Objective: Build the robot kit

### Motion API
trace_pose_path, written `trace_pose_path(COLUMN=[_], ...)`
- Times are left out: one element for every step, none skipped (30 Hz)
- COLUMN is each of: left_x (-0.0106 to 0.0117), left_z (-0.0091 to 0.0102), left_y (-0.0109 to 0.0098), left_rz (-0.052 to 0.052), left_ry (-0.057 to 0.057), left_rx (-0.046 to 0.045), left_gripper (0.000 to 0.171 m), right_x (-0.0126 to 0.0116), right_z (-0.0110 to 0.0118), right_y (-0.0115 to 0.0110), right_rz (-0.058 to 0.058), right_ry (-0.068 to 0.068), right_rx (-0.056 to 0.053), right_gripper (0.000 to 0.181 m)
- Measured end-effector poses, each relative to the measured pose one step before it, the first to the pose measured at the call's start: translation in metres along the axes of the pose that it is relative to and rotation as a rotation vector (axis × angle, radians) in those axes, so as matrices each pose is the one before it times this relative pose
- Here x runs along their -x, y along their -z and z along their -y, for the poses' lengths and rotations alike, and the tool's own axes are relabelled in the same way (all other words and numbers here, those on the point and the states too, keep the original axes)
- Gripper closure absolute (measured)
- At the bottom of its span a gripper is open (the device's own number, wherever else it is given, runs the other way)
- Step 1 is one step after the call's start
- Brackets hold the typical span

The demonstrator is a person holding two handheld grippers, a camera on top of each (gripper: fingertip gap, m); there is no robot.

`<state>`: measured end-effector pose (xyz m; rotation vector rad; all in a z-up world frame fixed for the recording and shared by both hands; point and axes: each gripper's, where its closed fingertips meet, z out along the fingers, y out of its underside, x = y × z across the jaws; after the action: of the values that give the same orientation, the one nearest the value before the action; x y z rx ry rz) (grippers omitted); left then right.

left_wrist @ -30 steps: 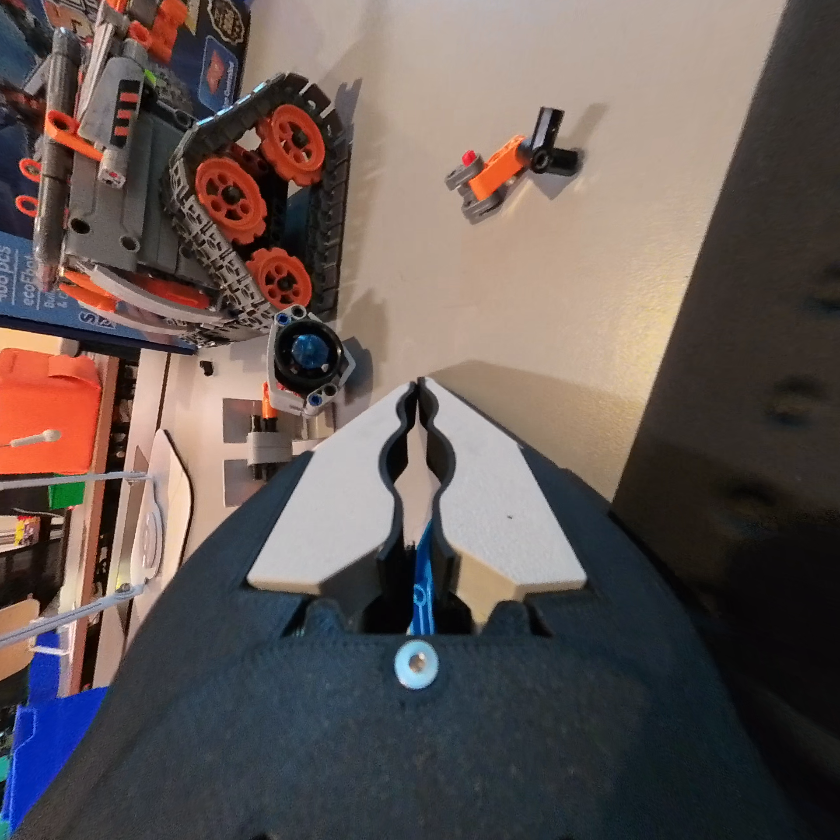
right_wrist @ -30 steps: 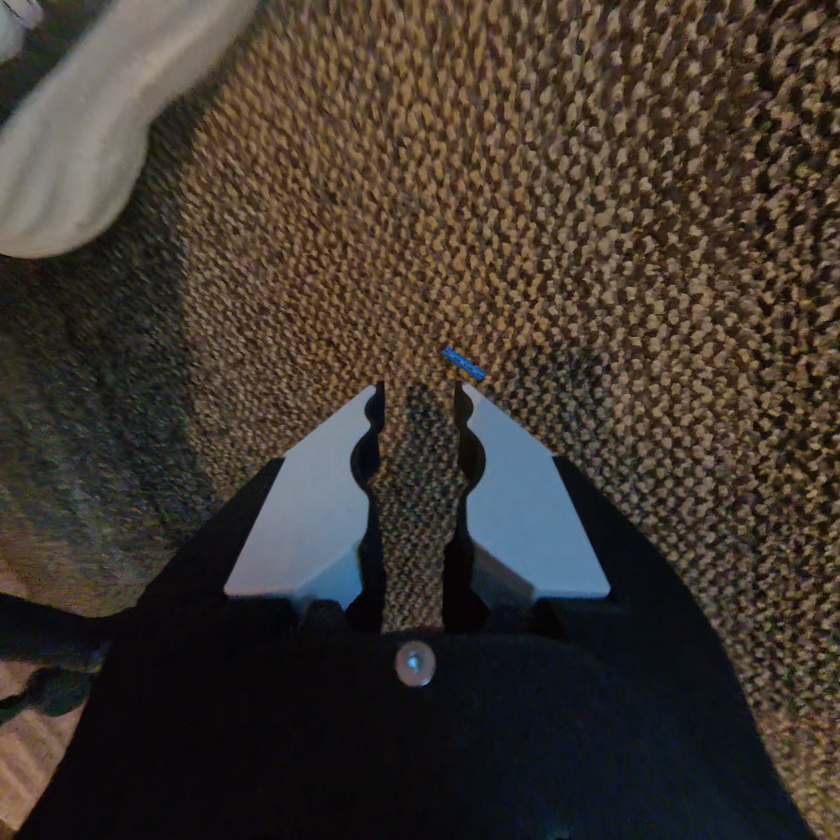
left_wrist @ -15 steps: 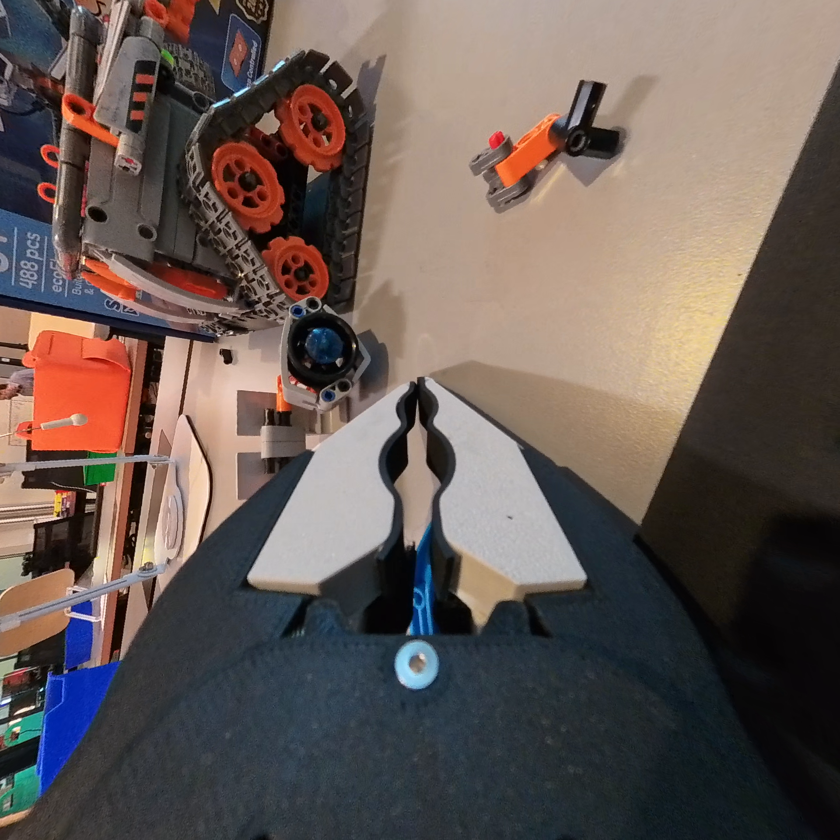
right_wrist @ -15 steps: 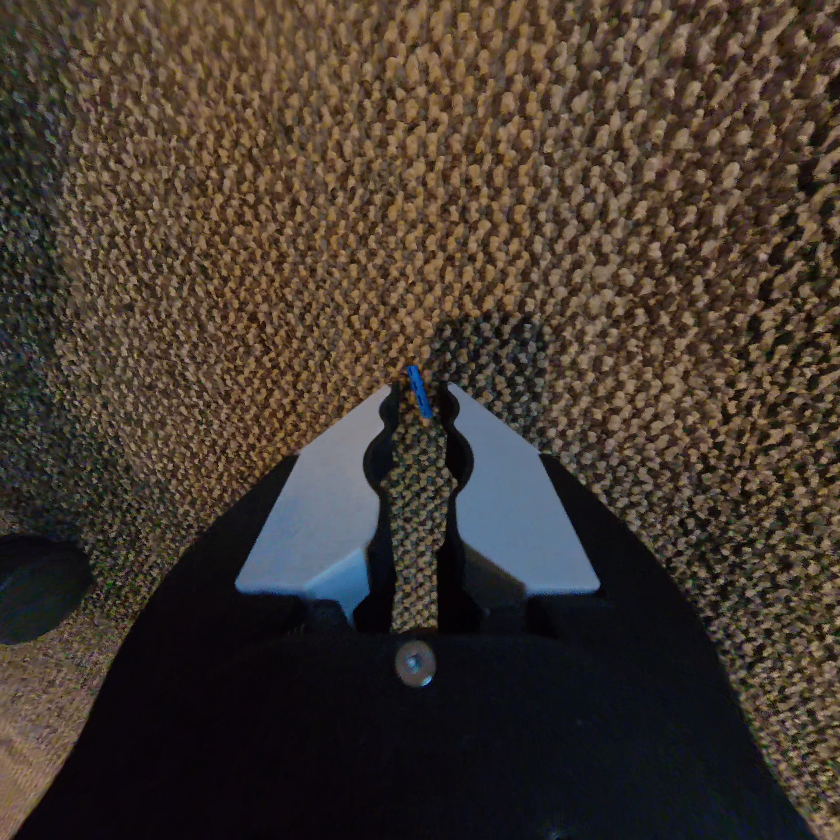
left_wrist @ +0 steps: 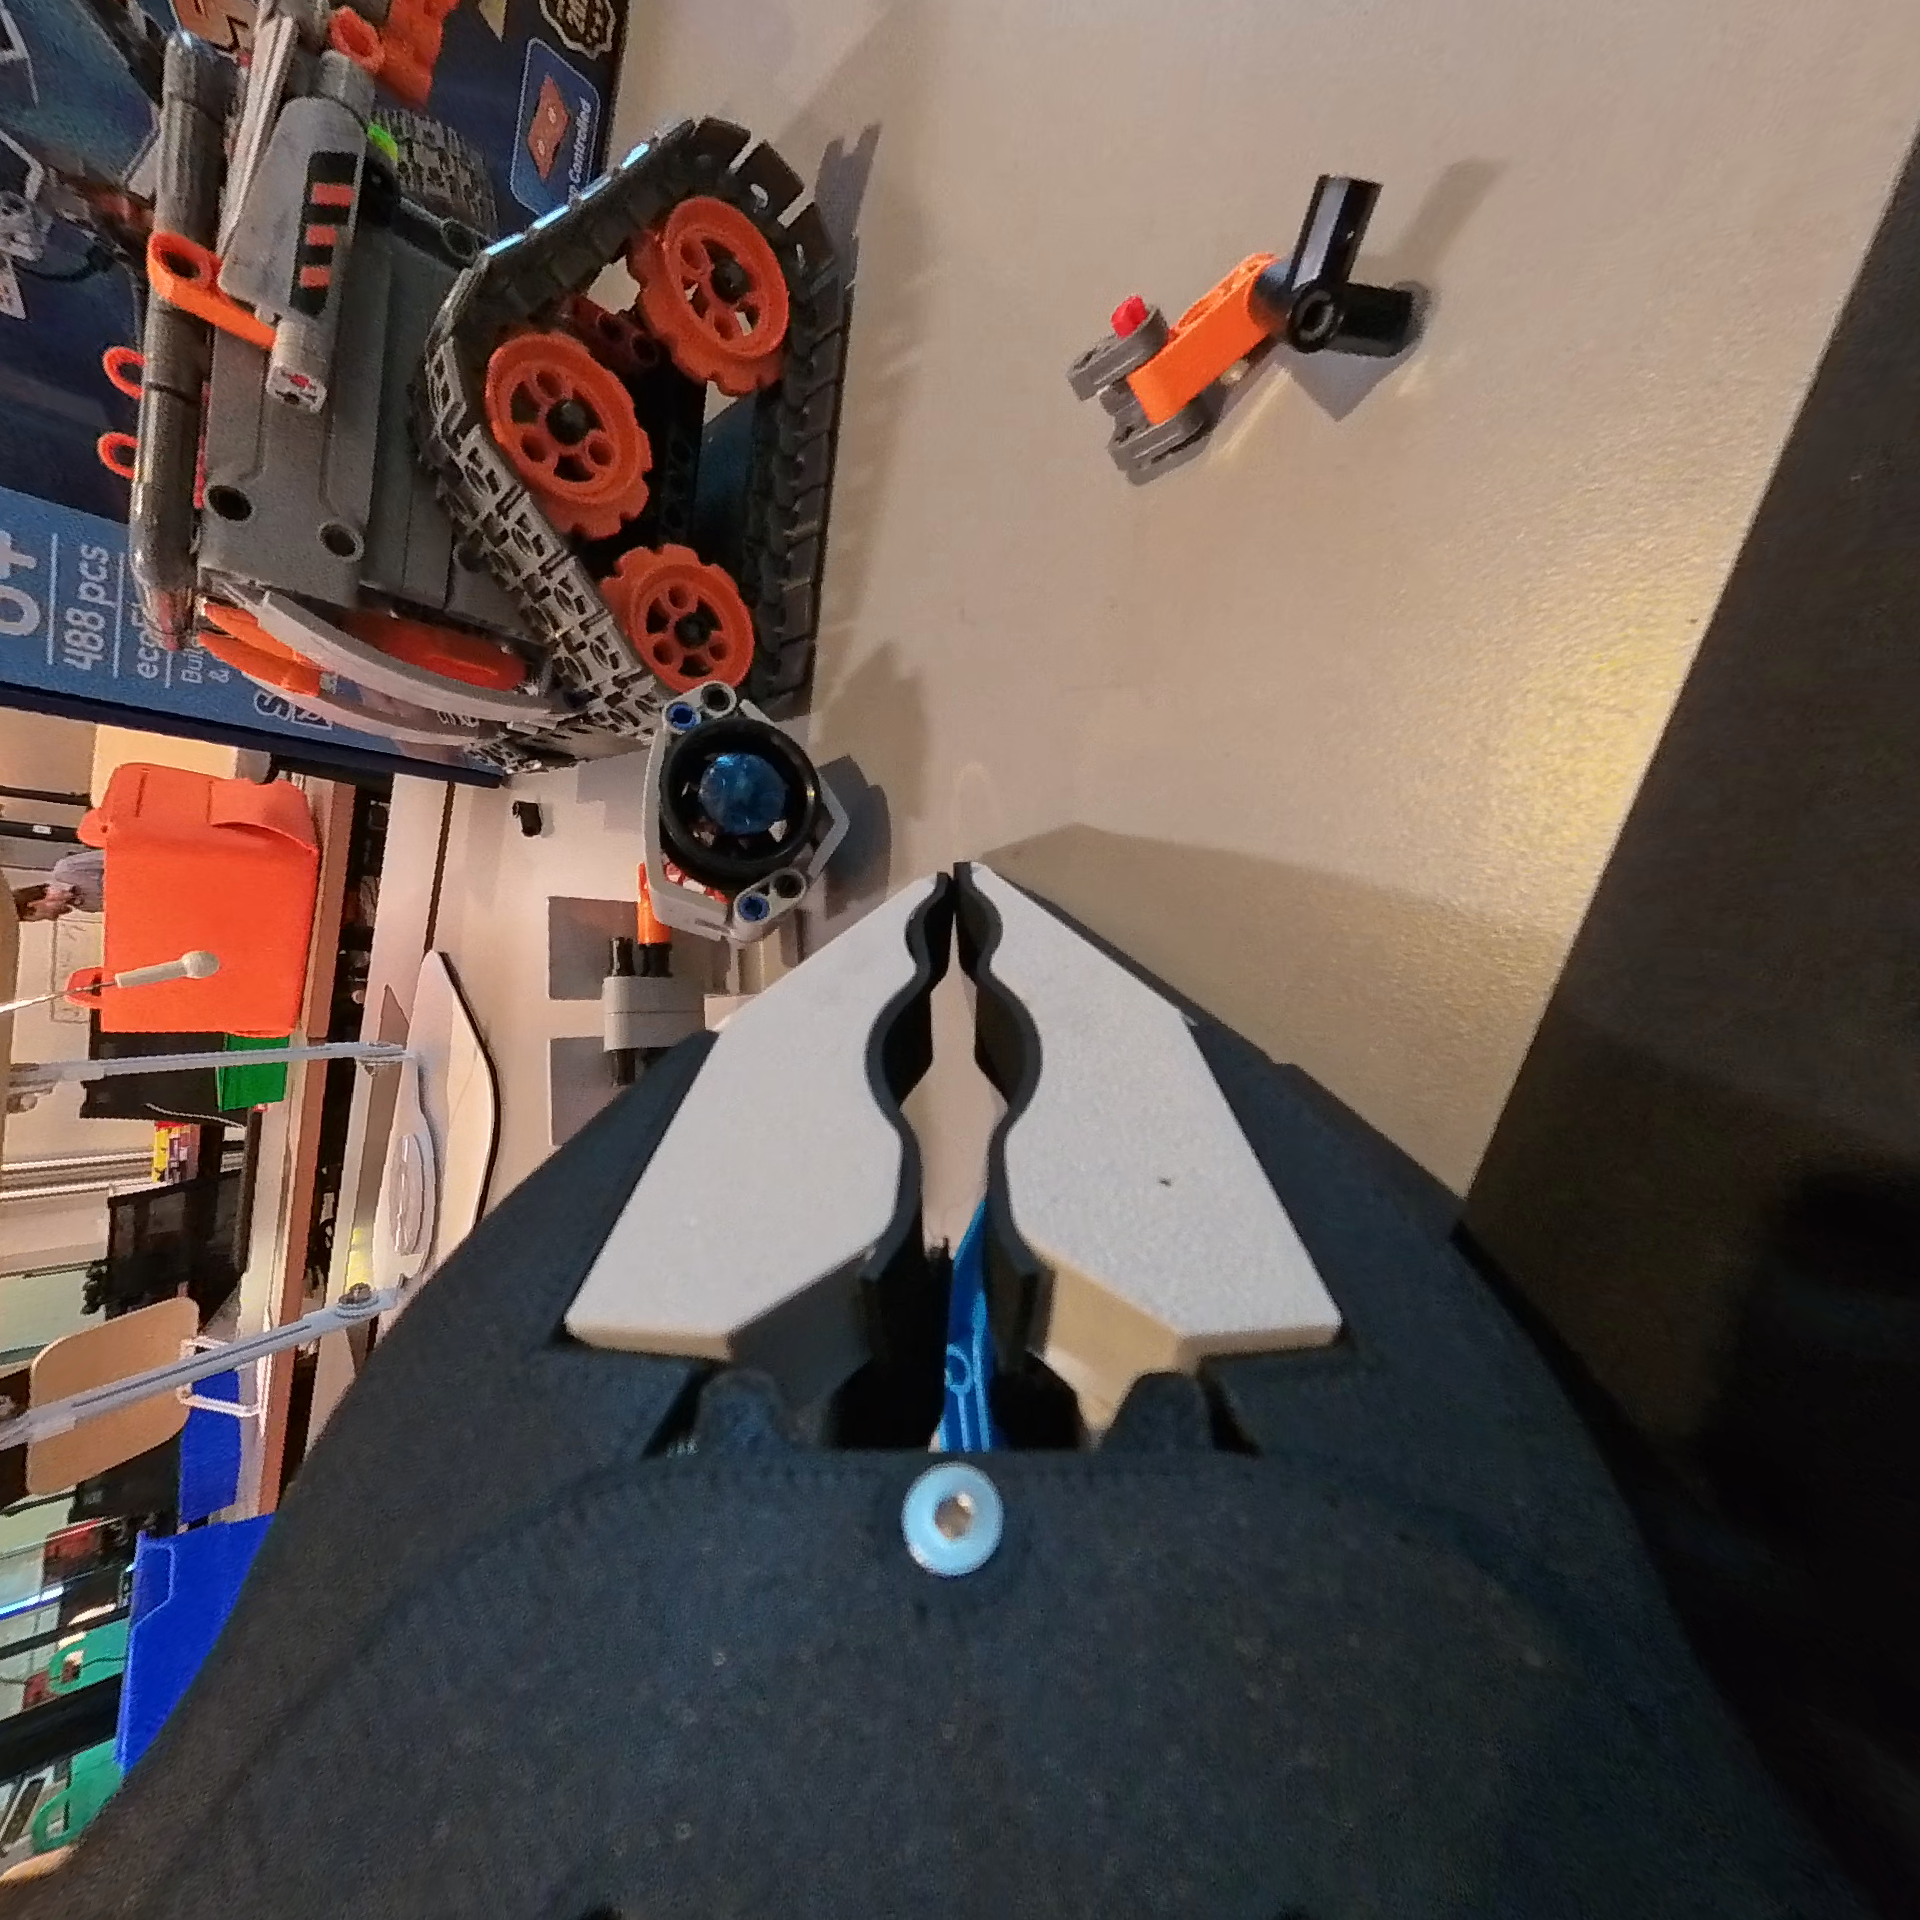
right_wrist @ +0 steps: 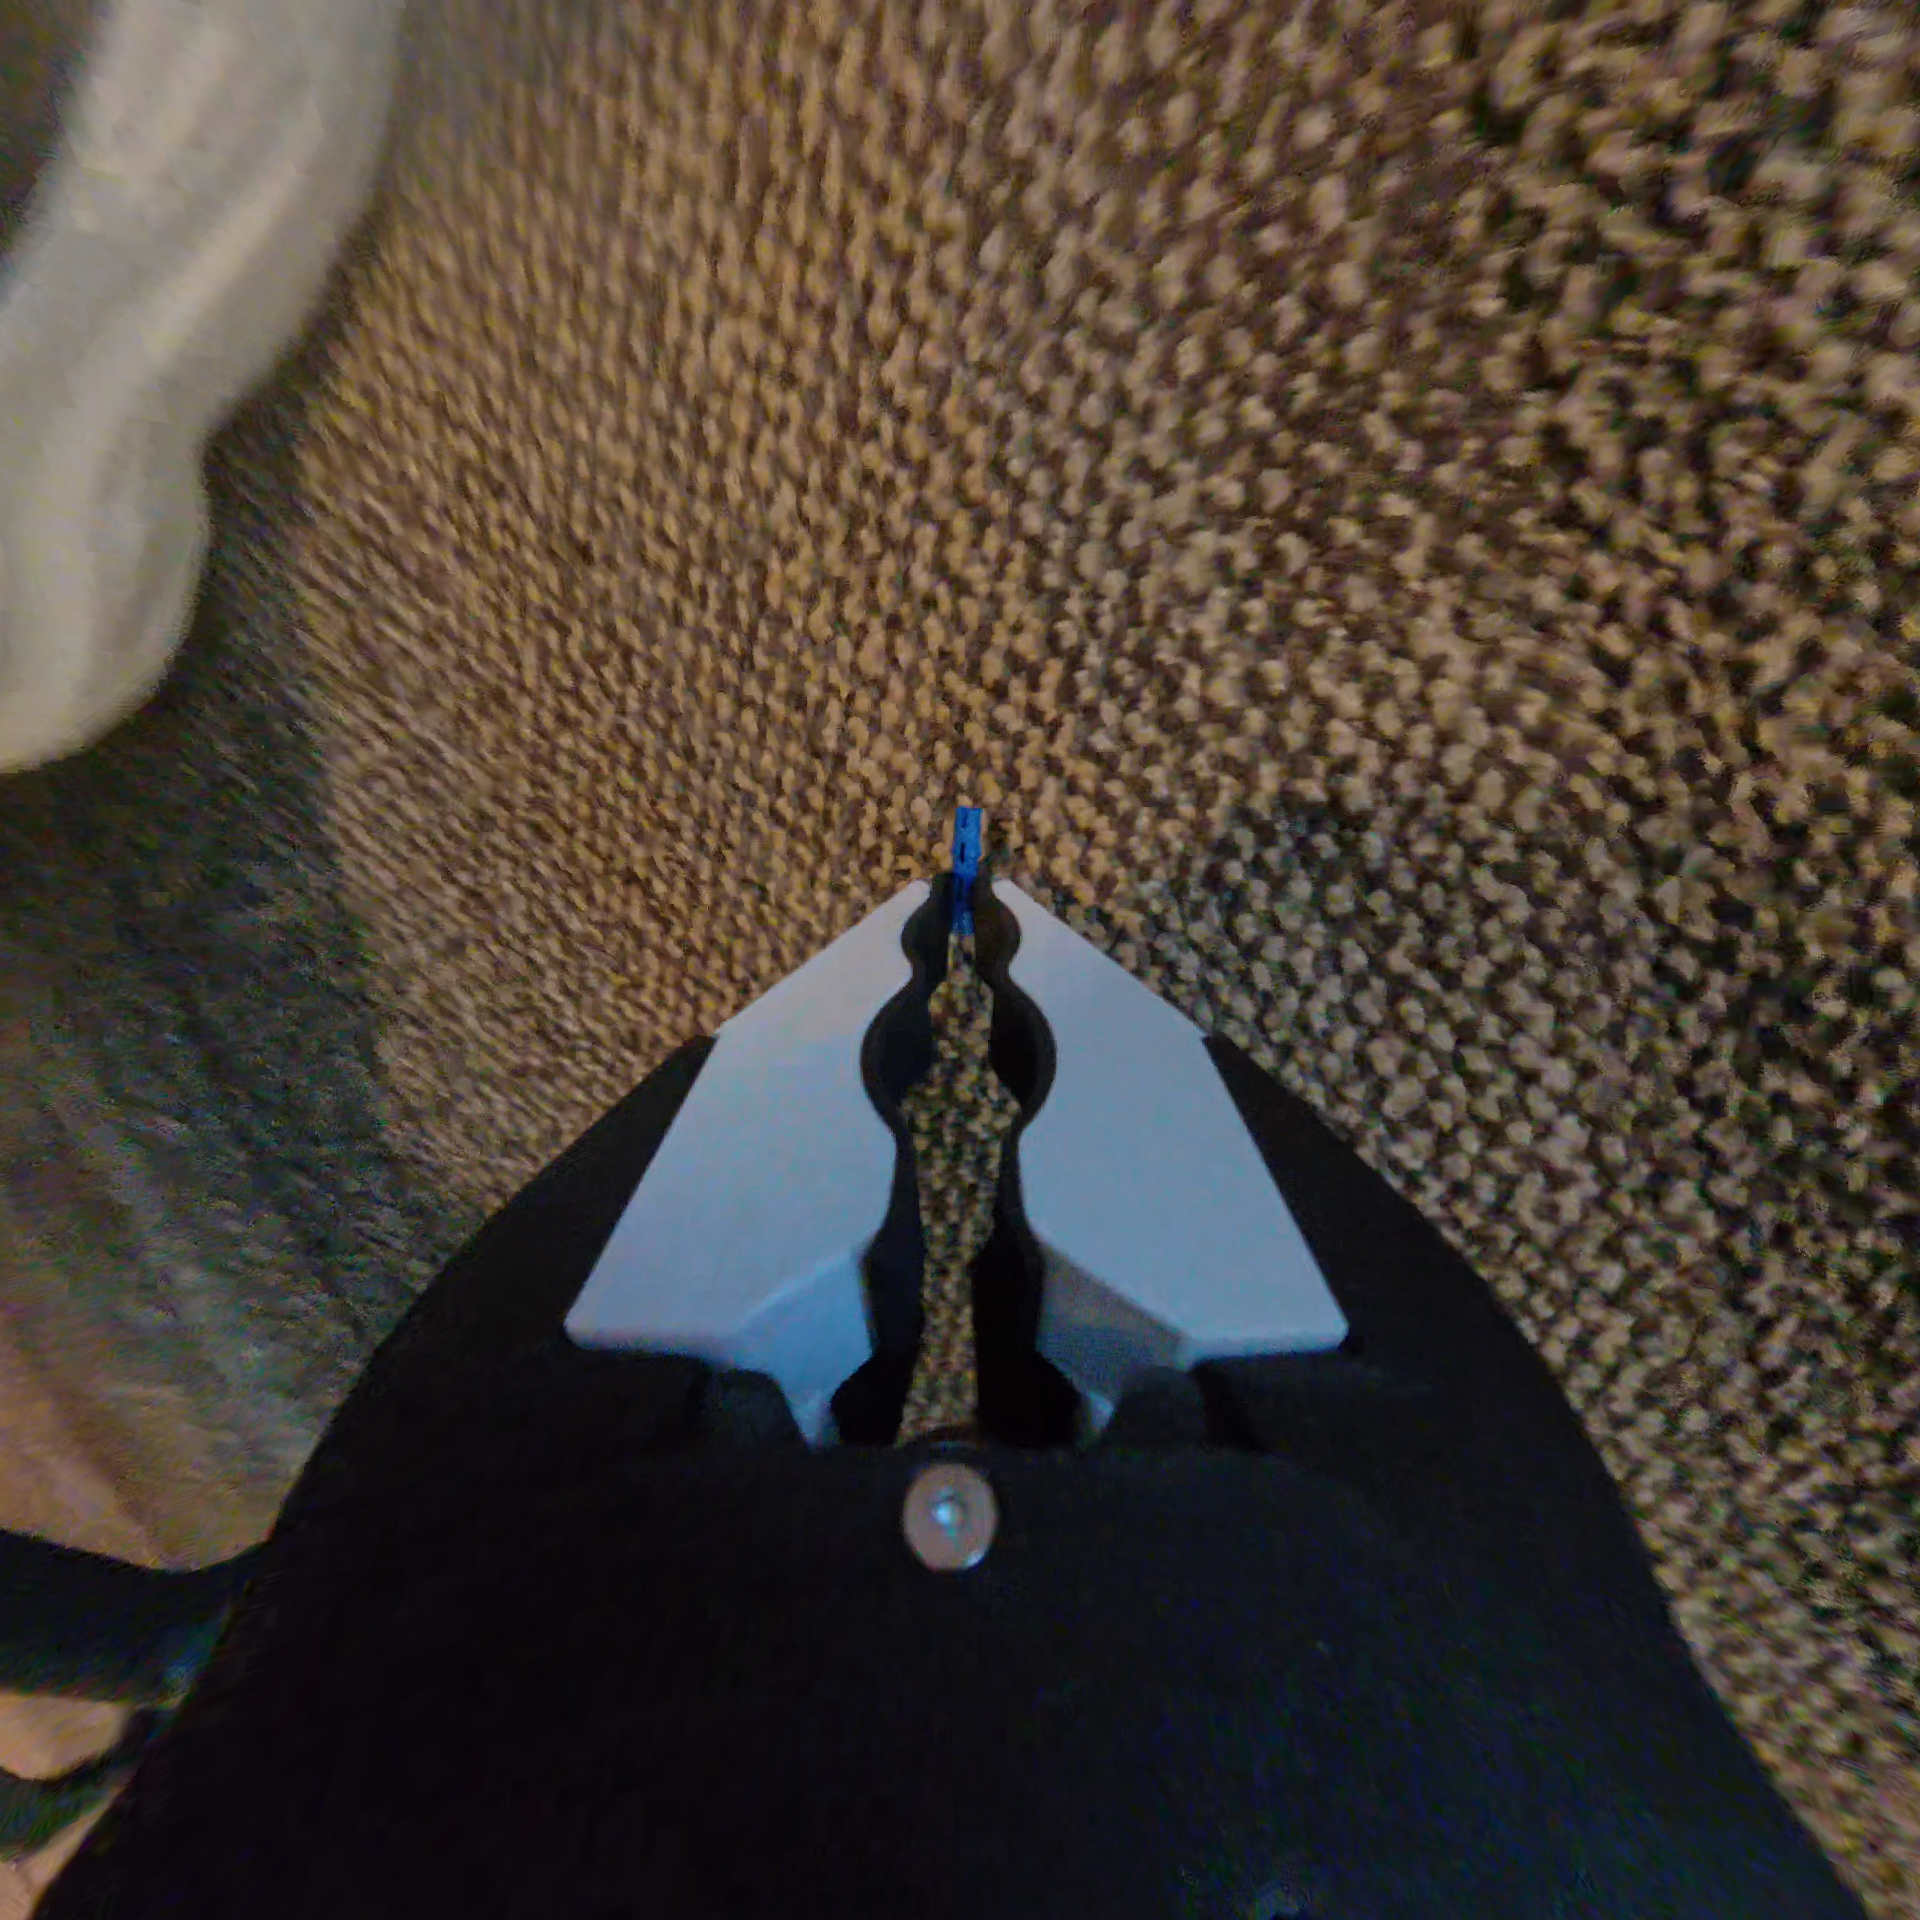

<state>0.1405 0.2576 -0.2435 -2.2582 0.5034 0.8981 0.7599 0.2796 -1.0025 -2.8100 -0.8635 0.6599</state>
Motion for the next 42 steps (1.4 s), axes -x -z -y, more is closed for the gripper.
trace_pose_path(left_x=[-0.00005, 0.00006, 0.00004, 0.00005, 0.00001, -0.00034, 0.00007, 0.00107, 0.00172, 0.0027, 0.00298, 0.002, 0.00155, 0.00131, 0.00158, 0.0032, 0.00368, 0.00223, 0.00121, 0.00063, 0.00075, -0.00013, -0.00316, -0.00003, 0.00242, 0.0011, -0.00091, 0.00043, -0.00095, -0.00252, 0.00075, 0.00019, -0.00037, -0.00068, -0.00188, -0.00201, 0.00014, -0.00052, -0.00385, -0.00317, -0.00216, -0.00031], left_z=[0.00002, 0.00001, 0.0001, 0.0001, 0.00001, 0.0004, 0.00111, 0.0016, 0.00113, 0.00123, 0.00211, 0.00405, 0.0059, 0.00731, 0.00748, 0.00616, 0.00517, 0.00489, 0.00407, 0.00151, -0.00098, 0.00015, 0.00131, 0.00154, 0.00272, 0.00332, 0.00307, 0.00222, 0.00201, 0.00235, 0.00147, -0.00051, -0.00067, 0.00074, 0.0007, -0.00029, -0.0001, 0.00066, 0.00019, 0.00069, 0.00043, -0.00083], left_y=[-0.00001, -0.00004, 0.00003, -0.00004, 0.0, 0.00029, 0.00068, 0.00077, 0.00089, 0.00124, 0.00212, 0.00329, 0.00425, 0.00504, 0.00498, 0.00501, 0.00499, 0.00465, 0.00382, 0.00266, 0.00147, 0.00102, 0.00021, -0.0011, -0.00149, -0.0025, -0.00381, -0.00504, -0.0061, -0.00693, -0.00774, -0.00833, -0.00763, -0.00627, -0.00553, -0.00564, -0.00542, -0.00527, -0.00511, -0.0046, -0.00431, -0.00338], left_rz=[-0.0002, 0.0007, 0.0016, 0.0014, 0.0003, -0.0026, 0.0011, 0.0079, 0.0092, 0.0128, 0.0119, 0.0053, 0.0034, 0.0012, 0.0004, 0.007, 0.0046, -0.0098, -0.0204, -0.0262, -0.0313, -0.0428, -0.0673, -0.0489, -0.0336, -0.044, -0.0573, -0.0429, -0.0433, -0.0457, -0.0219, -0.0273, -0.0331, -0.0333, -0.0401, -0.0435, -0.0273, -0.0282, -0.0453, -0.0337, -0.0208, -0.0127], left_ry=[0.0003, -0.0013, -0.0029, -0.0026, -0.0016, -0.0004, -0.0021, -0.0027, 0.0026, 0.0078, 0.0108, 0.0093, 0.0058, 0.0059, 0.0087, 0.0114, 0.0171, 0.0234, 0.0191, -0.0071, -0.0175, -0.0127, -0.0168, -0.0205, -0.0291, -0.0274, -0.0224, -0.0273, -0.0397, -0.045, -0.0465, -0.0424, -0.0277, -0.0211, -0.0159, -0.0088, -0.0084, -0.0115, -0.0069, -0.0058, -0.0086, 0.0022], left_rx=[-0.00017, 0.00052, 0.00129, 0.00091, 0.00005, -0.00128, -0.00407, -0.00663, -0.00506, -0.00645, -0.01335, -0.02719, -0.03752, -0.04475, -0.04481, -0.03812, -0.03646, -0.03628, -0.02846, -0.01489, -0.00006, -0.00651, -0.00676, 0.0038, 0.00515, 0.00581, 0.01057, 0.01441, 0.01166, 0.00445, 0.00666, 0.01609, 0.02044, 0.0151, 0.01439, 0.01656, 0.01221, 0.00627, 0.01064, 0.01171, 0.0118, 0.0121], left_gripper=[0.171, 0.171, 0.171, 0.171, 0.171, 0.171, 0.17, 0.166, 0.16, 0.152, 0.142, 0.135, 0.131, 0.126, 0.121, 0.118, 0.116, 0.114, 0.111, 0.111, 0.112, 0.112, 0.115, 0.115, 0.117, 0.118, 0.118, 0.12, 0.119, 0.119, 0.12, 0.122, 0.122, 0.123, 0.125, 0.126, 0.131, 0.135, 0.139, 0.141, 0.142, 0.15], right_x=[0.00149, 0.00151, 0.00353, 0.00731, 0.01062, 0.01457, 0.01868, 0.02087, 0.02354, 0.02606, 0.02752, 0.02874, 0.02863, 0.0262, 0.02356, 0.02236, 0.01982, 0.01783, 0.01592, 0.01328, 0.01056, 0.00933, 0.00786, 0.00556, 0.00279, 0.00026, -0.00183, -0.00456, -0.00631, -0.004, -0.00436, -0.00784, -0.00766, -0.0053, -0.00555, -0.00554, -0.00458, -0.00501, -0.00365, -0.00242, -0.00319, -0.00131], right_z=[0.00341, 0.00519, 0.00883, 0.0145, 0.02, 0.02562, 0.03197, 0.03754, 0.04326, 0.04724, 0.05114, 0.0542, 0.05437, 0.05256, 0.04955, 0.04606, 0.04356, 0.0401, 0.03612, 0.03201, 0.02802, 0.02478, 0.01925, 0.01311, 0.01068, 0.01008, 0.00683, 0.00341, 0.00402, 0.00272, -0.00057, -0.00197, -0.00268, -0.00347, -0.00287, -0.0034, -0.00451, -0.00299, -0.00234, -0.00315, -0.00194, -0.00128], right_y=[0.00833, 0.01053, 0.01364, 0.01699, 0.01992, 0.02229, 0.02379, 0.02387, 0.02316, 0.0211, 0.01876, 0.01529, 0.01028, 0.00466, -0.00079, -0.00552, -0.00896, -0.01225, -0.01495, -0.01697, -0.01817, -0.01858, -0.01924, -0.01978, -0.01915, -0.01787, -0.01722, -0.0162, -0.01432, -0.01314, -0.0124, -0.01137, -0.01063, -0.01015, -0.00919, -0.00851, -0.00828, -0.00723, -0.00618, -0.00564, -0.00476, -0.00446], right_rz=[0.0276, 0.0197, 0.0212, 0.026, 0.019, 0.0188, 0.0224, 0.0152, 0.0196, 0.0299, 0.0345, 0.0378, 0.044, 0.0442, 0.0459, 0.052, 0.0519, 0.0579, 0.0608, 0.0563, 0.0517, 0.048, 0.0483, 0.0487, 0.044, 0.0379, 0.035, 0.0249, 0.0181, 0.0399, 0.0407, 0.0146, 0.0131, 0.0257, 0.0179, 0.0131, 0.0201, 0.0154, 0.0159, 0.0158, 0.0118, 0.0284], right_ry=[-0.0437, -0.0395, -0.0332, -0.0213, -0.0012, 0.0182, 0.0316, 0.0423, 0.053, 0.0608, 0.0665, 0.0818, 0.0917, 0.0888, 0.0807, 0.0802, 0.0759, 0.0618, 0.0552, 0.0493, 0.04, 0.0423, 0.0369, 0.0222, 0.0131, 0.01, 0.0029, -0.0015, -0.004, -0.0197, -0.0231, -0.0088, -0.0076, -0.0146, -0.0047, 0.005, -0.0013, -0.0093, -0.0018, 0.0105, 0.0021, -0.0105], right_rx=[-0.0348, -0.0396, -0.047, -0.0561, -0.0584, -0.0559, -0.0575, -0.0561, -0.0598, -0.055, -0.0549, -0.0591, -0.0528, -0.0457, -0.0386, -0.0326, -0.0323, -0.0261, -0.0179, -0.0109, -0.0045, -0.0003, 0.0189, 0.0408, 0.039, 0.0251, 0.0312, 0.0395, 0.0238, 0.022, 0.0359, 0.0396, 0.0405, 0.0449, 0.0424, 0.0452, 0.0497, 0.0397, 0.0367, 0.0405, 0.0289, 0.0203], right_gripper=[0.179, 0.179, 0.179, 0.179, 0.179, 0.178, 0.179, 0.179, 0.179, 0.179, 0.179, 0.179, 0.178, 0.178, 0.178, 0.178, 0.178, 0.179, 0.178, 0.178, 0.178, 0.178, 0.178, 0.178, 0.178, 0.178, 0.178, 0.178, 0.178, 0.178, 0.178, 0.178, 0.178, 0.178, 0.178, 0.178, 0.178, 0.178, 0.178, 0.178, 0.178, 0.178])
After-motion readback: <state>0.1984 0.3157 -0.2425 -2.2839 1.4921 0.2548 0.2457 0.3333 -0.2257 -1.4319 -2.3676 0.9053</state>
